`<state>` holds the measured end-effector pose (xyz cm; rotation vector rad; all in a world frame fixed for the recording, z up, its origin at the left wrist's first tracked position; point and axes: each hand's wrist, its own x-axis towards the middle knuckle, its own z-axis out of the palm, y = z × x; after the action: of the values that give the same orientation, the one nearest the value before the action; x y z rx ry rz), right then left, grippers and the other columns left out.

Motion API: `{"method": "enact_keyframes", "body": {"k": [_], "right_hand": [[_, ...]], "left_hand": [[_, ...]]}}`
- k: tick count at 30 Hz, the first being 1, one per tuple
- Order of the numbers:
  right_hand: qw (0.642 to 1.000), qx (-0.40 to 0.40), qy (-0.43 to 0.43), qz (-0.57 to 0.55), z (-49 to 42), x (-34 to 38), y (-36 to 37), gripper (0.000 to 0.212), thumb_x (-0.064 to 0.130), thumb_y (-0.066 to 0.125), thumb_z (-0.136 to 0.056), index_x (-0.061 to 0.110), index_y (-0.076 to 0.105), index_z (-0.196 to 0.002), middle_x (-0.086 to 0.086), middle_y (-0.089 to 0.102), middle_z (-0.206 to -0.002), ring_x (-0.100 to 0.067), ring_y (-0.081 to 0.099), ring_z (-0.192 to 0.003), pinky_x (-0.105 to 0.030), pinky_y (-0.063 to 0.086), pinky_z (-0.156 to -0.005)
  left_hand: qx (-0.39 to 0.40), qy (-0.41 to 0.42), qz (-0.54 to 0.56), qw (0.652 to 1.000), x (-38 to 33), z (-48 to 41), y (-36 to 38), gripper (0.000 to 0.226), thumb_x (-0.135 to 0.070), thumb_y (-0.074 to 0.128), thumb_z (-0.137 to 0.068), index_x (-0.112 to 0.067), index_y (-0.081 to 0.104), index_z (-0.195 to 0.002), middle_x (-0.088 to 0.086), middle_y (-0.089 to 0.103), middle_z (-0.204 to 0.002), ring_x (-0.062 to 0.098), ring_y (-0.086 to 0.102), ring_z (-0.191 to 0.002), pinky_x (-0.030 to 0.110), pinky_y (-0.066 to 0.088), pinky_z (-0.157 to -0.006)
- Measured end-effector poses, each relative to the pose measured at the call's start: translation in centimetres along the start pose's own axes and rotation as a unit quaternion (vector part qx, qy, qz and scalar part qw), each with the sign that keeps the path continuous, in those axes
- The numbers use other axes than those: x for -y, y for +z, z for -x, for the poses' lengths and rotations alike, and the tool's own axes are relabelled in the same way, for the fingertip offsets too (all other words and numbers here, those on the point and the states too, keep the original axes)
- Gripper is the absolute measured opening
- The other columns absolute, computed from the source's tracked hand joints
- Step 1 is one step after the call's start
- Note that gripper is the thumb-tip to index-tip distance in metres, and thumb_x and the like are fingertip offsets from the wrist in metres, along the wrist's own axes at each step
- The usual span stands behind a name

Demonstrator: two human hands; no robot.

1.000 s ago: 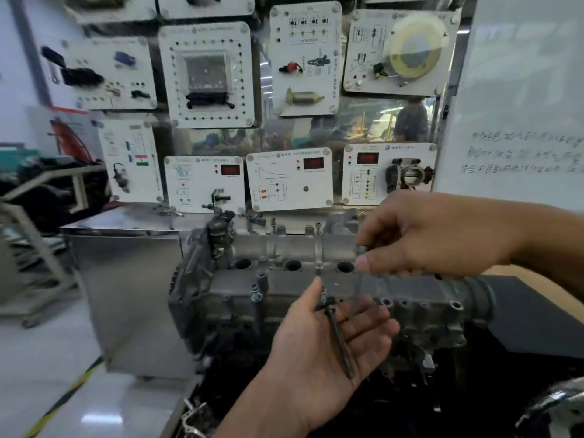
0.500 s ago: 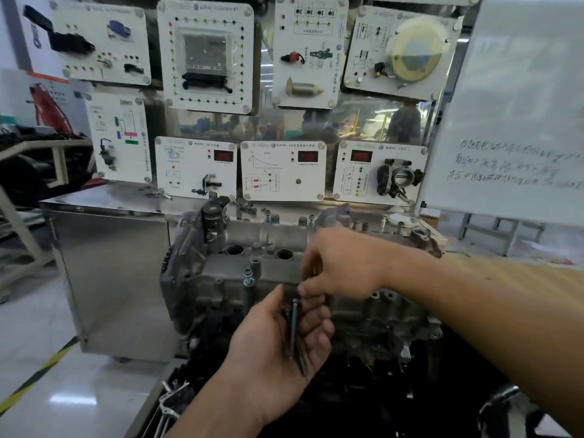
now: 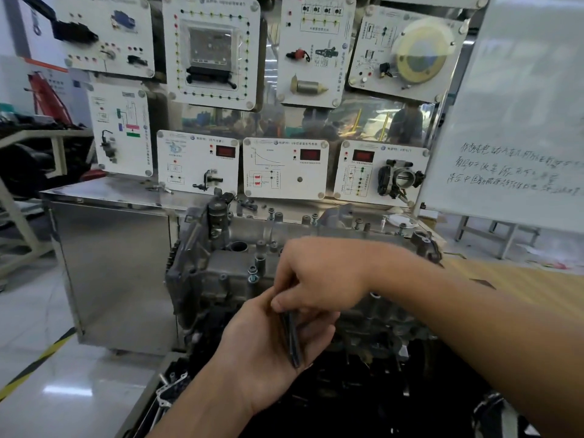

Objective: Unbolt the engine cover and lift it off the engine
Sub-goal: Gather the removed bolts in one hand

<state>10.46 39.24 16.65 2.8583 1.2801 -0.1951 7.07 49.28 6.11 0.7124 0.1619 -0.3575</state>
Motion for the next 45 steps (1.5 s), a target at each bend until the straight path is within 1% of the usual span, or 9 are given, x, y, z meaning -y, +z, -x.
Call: {"method": "enact_keyframes", "body": {"k": [4, 8, 13, 23, 29, 32, 35, 41, 45], "right_hand": [[0.996, -0.090, 0.016, -0.017, -1.0, -0.4, 1.4, 0.029, 0.040, 0.064, -0.092, 0.016, 0.079, -0.086, 0.002, 0.073, -0.073, -0.009, 0.062, -0.062, -0.028, 0.053, -0.065], [0.983, -0.177, 0.002, -0.047, -2.3, -0.6, 0.6, 0.019, 0.034, 0.071, -0.089, 0.019, 0.078, -0.096, 0.015, 0.064, -0.069, 0.000, 0.060, -0.063, -0.023, 0.049, -0.063], [0.989, -0.144, -0.024, 0.037, -4.3, -0.3, 0.4, 0.025, 0.033, 0.072, -0.087, 0.024, 0.073, -0.110, 0.024, 0.043, -0.066, 0.009, 0.041, -0.062, -0.022, 0.040, -0.068], [0.984, -0.123, -0.051, 0.121, -4.9, -0.6, 0.5, 0.012, 0.027, 0.062, -0.092, 0.021, 0.069, -0.100, 0.006, 0.063, -0.098, -0.018, 0.060, -0.094, -0.042, 0.053, -0.083], [0.971, -0.226, -0.074, 0.020, -2.2, -0.6, -3.7, 0.018, 0.027, 0.061, -0.097, 0.014, 0.070, -0.105, 0.006, 0.065, -0.091, -0.010, 0.058, -0.081, -0.026, 0.048, -0.076], [0.984, -0.146, -0.096, -0.033, -1.5, 0.3, -4.1, 0.019, 0.026, 0.063, -0.096, 0.011, 0.074, -0.096, 0.004, 0.069, -0.078, -0.006, 0.058, -0.066, -0.016, 0.045, -0.062], [0.994, -0.056, -0.081, 0.040, -2.2, 1.3, -1.6, 0.022, 0.030, 0.059, -0.097, 0.014, 0.074, -0.098, 0.006, 0.070, -0.080, -0.005, 0.061, -0.068, -0.022, 0.050, -0.066], [0.978, -0.207, 0.001, -0.036, -4.6, -4.2, -3.7, 0.017, 0.029, 0.070, -0.090, 0.017, 0.077, -0.100, 0.023, 0.054, -0.059, 0.010, 0.053, -0.059, -0.006, 0.034, -0.053], [0.991, -0.115, 0.059, 0.027, -6.9, -7.1, -3.2, 0.014, 0.028, 0.074, -0.087, 0.021, 0.077, -0.099, 0.026, 0.055, -0.070, 0.005, 0.055, -0.070, -0.012, 0.037, -0.062]], "left_hand": [[-0.023, -0.008, 0.038, 0.999, -0.1, 0.2, -1.1, 0.055, -0.032, 0.041, -0.102, 0.003, 0.078, -0.083, 0.020, 0.074, -0.084, 0.030, 0.074, -0.063, 0.031, 0.060, -0.051], [-0.035, -0.013, 0.068, 0.997, -0.5, 0.8, -2.0, 0.051, -0.038, 0.038, -0.105, 0.000, 0.070, -0.097, 0.020, 0.072, -0.084, 0.026, 0.069, -0.054, 0.028, 0.057, -0.044], [-0.031, -0.009, 0.075, 0.997, -1.4, 1.3, -2.3, 0.052, -0.041, 0.038, -0.104, 0.000, 0.069, -0.094, 0.020, 0.071, -0.082, 0.027, 0.067, -0.052, 0.027, 0.055, -0.045], [-0.032, 0.008, 0.077, 0.996, -2.6, 1.3, -3.1, 0.060, -0.051, 0.035, -0.103, 0.000, 0.068, -0.102, 0.021, 0.072, -0.084, 0.028, 0.068, -0.054, 0.029, 0.057, -0.045], [-0.017, 0.011, 0.077, 0.997, -3.1, 0.9, -3.2, 0.063, -0.052, 0.036, -0.103, 0.000, 0.072, -0.099, 0.020, 0.072, -0.087, 0.027, 0.069, -0.057, 0.030, 0.058, -0.047], [0.003, 0.007, 0.072, 0.997, -3.3, 1.0, -2.9, 0.059, -0.047, 0.043, -0.101, 0.000, 0.076, -0.088, 0.018, 0.072, -0.086, 0.026, 0.069, -0.059, 0.029, 0.059, -0.050], [0.035, 0.001, 0.068, 0.997, -3.5, 1.3, -2.1, 0.047, -0.041, 0.051, -0.094, -0.003, 0.076, -0.082, 0.014, 0.068, -0.077, 0.024, 0.068, -0.057, 0.027, 0.057, -0.048], [0.052, -0.011, 0.084, 0.995, -4.5, 1.8, -1.4, 0.038, -0.035, 0.048, -0.096, -0.008, 0.073, -0.090, 0.009, 0.063, -0.073, 0.016, 0.057, -0.045, 0.021, 0.048, -0.037], [0.045, 0.012, 0.104, 0.994, -6.1, 1.9, -1.7, 0.041, -0.038, 0.042, -0.101, -0.008, 0.069, -0.096, 0.008, 0.061, -0.073, 0.014, 0.055, -0.046, 0.021, 0.048, -0.037]]}}
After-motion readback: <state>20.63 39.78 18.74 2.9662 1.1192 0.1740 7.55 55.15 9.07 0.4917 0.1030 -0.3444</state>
